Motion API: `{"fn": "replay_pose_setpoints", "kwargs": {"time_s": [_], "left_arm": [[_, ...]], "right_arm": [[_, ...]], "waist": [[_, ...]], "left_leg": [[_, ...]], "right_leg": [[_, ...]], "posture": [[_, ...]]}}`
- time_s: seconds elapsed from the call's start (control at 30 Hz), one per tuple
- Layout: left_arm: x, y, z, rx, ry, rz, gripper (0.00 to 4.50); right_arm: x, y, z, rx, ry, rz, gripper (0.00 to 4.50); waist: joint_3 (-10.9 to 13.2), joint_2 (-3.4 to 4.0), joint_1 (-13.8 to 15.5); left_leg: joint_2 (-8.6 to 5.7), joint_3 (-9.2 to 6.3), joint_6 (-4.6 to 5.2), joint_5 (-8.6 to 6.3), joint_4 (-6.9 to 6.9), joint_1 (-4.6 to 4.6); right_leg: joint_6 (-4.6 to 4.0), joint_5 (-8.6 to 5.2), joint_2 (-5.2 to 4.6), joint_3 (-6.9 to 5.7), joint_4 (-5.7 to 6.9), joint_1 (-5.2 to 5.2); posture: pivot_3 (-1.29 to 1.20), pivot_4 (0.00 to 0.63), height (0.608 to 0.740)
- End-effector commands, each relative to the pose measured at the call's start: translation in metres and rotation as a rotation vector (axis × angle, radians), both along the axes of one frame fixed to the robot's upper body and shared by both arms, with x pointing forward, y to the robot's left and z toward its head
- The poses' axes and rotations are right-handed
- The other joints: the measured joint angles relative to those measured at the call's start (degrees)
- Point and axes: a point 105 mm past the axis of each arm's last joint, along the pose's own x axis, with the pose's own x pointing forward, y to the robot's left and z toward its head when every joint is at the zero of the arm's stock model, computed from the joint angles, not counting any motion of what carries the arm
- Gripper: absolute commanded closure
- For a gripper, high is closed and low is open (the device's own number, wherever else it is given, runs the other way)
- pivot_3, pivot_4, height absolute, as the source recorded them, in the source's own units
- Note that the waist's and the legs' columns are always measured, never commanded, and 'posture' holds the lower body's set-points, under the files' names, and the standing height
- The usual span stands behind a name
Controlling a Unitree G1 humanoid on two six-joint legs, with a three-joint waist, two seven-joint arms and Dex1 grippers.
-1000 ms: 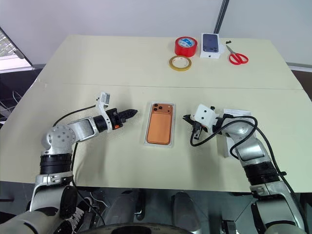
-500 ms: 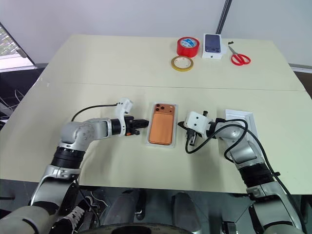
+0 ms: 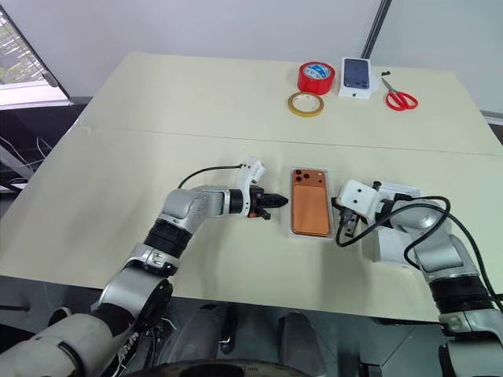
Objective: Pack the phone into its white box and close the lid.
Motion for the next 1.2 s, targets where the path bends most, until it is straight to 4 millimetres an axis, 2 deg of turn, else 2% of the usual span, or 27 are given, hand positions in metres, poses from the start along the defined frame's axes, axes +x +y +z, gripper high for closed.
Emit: {"fn": "replay_pose_setpoints", "kwargs": {"time_s": [0.03, 0.37, 0.5, 0.6, 0.8, 0.93, 1.03, 1.1, 1.2], "left_arm": [[-0.020, -0.033, 0.008, -0.042, -0.024, -0.137, 4.47], [-0.008, -0.020, 0.002, -0.016, -0.054, -0.080, 4.47], [0.004, 0.003, 0.005, -0.030, -0.074, -0.011, 4.47], [0.014, 0.034, 0.010, -0.043, -0.096, 0.074, 4.47], [0.019, 0.067, 0.029, -0.076, -0.214, 0.169, 4.47], [0.013, 0.079, 0.037, -0.113, -0.226, 0.162, 4.47], [0.008, 0.095, 0.051, -0.135, -0.299, 0.152, 3.60], [0.005, 0.104, 0.059, -0.134, -0.354, 0.141, 2.68], [-0.005, 0.125, 0.066, -0.098, -0.449, 0.081, 1.07]], "right_arm": [[-0.003, 0.008, 0.010, -0.004, -0.046, 0.057, 4.50], [-0.007, -0.004, 0.009, -0.053, -0.048, 0.046, 4.50], [-0.006, -0.009, 0.011, -0.060, -0.049, 0.031, 4.50], [-0.011, -0.028, 0.006, -0.107, -0.031, 0.001, 4.50], [-0.020, -0.054, 0.006, -0.132, -0.016, -0.053, 4.50], [-0.020, -0.046, 0.015, -0.043, -0.011, -0.046, 4.50], [-0.015, -0.024, 0.036, 0.198, -0.022, -0.063, 3.59], [-0.014, -0.017, 0.045, 0.291, -0.028, -0.079, 2.63], [-0.016, -0.026, 0.050, 0.297, -0.053, -0.152, 0.96]], "waist": [[0.00, 0.00, -0.18], [0.00, 0.01, -0.28], [0.00, 0.02, -0.52], [0.03, 0.07, -1.16], [0.03, 0.08, -1.78], [0.03, 0.07, -1.69], [0.03, 0.08, -1.81], [0.04, 0.11, -2.16], [0.05, 0.19, -2.00]], "left_leg": [[0.00, 0.01, 0.10, -0.06, 0.02, 0.00], [0.01, 0.01, 0.10, -0.07, 0.02, 0.01], [0.01, 0.01, 0.10, -0.07, 0.01, 0.01], [0.03, 0.01, 0.10, -0.07, -0.02, 0.01], [0.08, 0.01, 0.09, -0.07, -0.04, 0.04], [0.07, 0.01, 0.09, -0.07, -0.01, 0.03], [0.09, 0.00, 0.09, -0.07, -0.03, 0.03], [0.12, 0.00, 0.08, -0.07, -0.06, 0.03], [0.14, 0.00, 0.07, -0.08, -0.06, 0.03]], "right_leg": [[0.00, 0.00, -0.01, 0.01, 0.00, 0.01], [0.01, 0.00, 0.00, 0.02, 0.00, 0.00], [0.01, 0.00, 0.00, 0.03, 0.01, -0.02], [0.01, 0.00, 0.02, 0.03, 0.03, -0.04], [0.02, 0.00, 0.05, 0.03, 0.05, -0.03], [0.02, 0.00, 0.03, 0.03, 0.04, -0.01], [0.02, 0.00, 0.03, 0.03, 0.04, -0.02], [0.02, 0.00, 0.06, 0.06, 0.05, -0.05], [0.01, 0.00, 0.07, 0.05, 0.05, -0.06]], "posture": [[0.00, 0.150, 0.740], [0.00, 0.150, 0.740], [0.00, 0.150, 0.740], [0.00, 0.150, 0.740], [0.00, 0.150, 0.740], [0.00, 0.150, 0.740], [0.00, 0.150, 0.740], [0.00, 0.150, 0.740], [0.00, 0.150, 0.740]]}}
